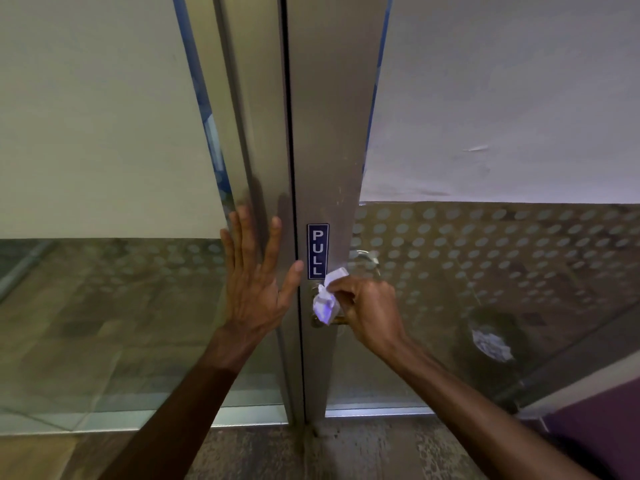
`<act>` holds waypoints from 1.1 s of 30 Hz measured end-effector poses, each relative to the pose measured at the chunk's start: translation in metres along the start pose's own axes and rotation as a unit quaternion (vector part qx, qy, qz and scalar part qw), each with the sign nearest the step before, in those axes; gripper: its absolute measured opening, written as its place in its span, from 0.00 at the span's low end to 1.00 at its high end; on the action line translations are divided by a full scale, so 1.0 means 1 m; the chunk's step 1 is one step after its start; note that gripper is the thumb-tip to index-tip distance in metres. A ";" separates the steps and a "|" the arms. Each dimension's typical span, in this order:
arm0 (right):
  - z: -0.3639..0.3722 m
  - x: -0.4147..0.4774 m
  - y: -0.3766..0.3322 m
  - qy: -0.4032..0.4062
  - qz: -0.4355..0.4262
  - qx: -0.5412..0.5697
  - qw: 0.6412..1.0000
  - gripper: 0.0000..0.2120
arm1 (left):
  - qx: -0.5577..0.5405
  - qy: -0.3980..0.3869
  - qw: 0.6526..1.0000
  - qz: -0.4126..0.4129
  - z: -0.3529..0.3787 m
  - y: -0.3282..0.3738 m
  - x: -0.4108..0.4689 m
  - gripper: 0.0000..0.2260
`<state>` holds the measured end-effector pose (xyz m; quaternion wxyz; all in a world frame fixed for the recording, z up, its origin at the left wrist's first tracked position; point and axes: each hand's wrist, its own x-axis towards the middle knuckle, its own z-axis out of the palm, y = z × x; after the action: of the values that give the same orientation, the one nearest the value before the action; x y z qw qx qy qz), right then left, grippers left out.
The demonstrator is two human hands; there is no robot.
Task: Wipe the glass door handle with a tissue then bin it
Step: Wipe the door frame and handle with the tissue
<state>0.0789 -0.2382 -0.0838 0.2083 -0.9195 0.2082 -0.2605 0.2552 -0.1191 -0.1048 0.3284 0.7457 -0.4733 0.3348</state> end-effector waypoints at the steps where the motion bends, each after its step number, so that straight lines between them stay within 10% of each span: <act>1: 0.007 -0.002 -0.001 -0.039 0.028 -0.022 0.999 0.09 | -0.002 -0.003 1.000 -0.003 0.000 0.000 -0.004 0.34; 15: 0.056 -0.004 -0.025 -0.056 0.075 -0.136 0.986 0.09 | 0.001 -0.008 1.000 -0.024 -0.004 0.002 -0.009 0.32; 20: 0.064 -0.017 -0.026 -0.037 -0.058 -0.310 0.948 0.20 | 0.000 -0.010 1.000 -0.019 -0.005 0.004 -0.006 0.33; 25: 0.054 -0.035 0.010 0.095 -0.300 -0.355 0.880 0.10 | -0.016 -0.007 1.000 -0.016 -0.004 0.008 0.001 0.32; 33: 0.024 -0.048 0.065 0.098 -0.383 -0.336 0.855 0.07 | -0.029 0.005 1.000 -0.009 -0.002 0.012 0.002 0.33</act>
<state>0.0369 -0.2616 -0.1532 -0.2512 -0.9103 -0.0659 -0.3223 0.2438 -0.1223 -0.1000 0.3549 0.7383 -0.4745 0.3223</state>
